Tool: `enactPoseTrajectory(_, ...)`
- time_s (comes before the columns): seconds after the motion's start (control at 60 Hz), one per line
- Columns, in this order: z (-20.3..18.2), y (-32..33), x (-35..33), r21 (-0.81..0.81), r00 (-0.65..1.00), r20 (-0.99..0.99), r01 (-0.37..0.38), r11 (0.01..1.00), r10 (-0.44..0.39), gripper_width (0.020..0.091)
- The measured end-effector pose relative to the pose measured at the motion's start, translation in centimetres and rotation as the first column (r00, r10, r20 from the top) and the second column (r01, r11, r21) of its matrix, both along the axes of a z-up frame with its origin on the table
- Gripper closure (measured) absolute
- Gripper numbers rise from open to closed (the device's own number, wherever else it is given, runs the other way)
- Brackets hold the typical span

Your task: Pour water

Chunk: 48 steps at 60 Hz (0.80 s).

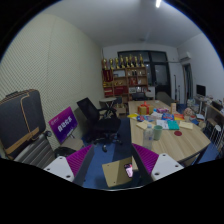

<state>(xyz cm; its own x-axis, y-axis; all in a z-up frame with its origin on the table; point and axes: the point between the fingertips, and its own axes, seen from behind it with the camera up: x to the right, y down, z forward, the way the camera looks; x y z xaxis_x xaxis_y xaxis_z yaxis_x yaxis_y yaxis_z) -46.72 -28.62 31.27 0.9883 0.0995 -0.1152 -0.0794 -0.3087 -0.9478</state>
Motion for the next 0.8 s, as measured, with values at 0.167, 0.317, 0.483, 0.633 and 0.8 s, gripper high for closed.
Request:
enactPoseTrajectory(0.167, 0.0, 0.1, 0.7, 0.014, 0.999, 0.021, 0.037, 0.999, -0.037, 0.0264)
enactPoseTrajectory(0.317, -0.9, 1.4, 1.4, 0.039, 0.997, 0.036, 0.068, 0.997, -0.070, 0.0265)
enactPoseTrajectory(0.483, -3.1, 5.6, 6.7, 0.153, 0.993, 0.050, 0.096, 0.984, -0.105, 0.0270)
enactPoseTrajectory(0.633, -9.4, 13.2, 13.5, 0.157, 0.977, 0.092, 0.177, 0.972, -0.193, 0.0271)
enactPoseTrajectory(0.8, -15.4, 23.8, 17.8, 0.153, 0.978, 0.105, 0.165, 0.974, -0.182, 0.0276)
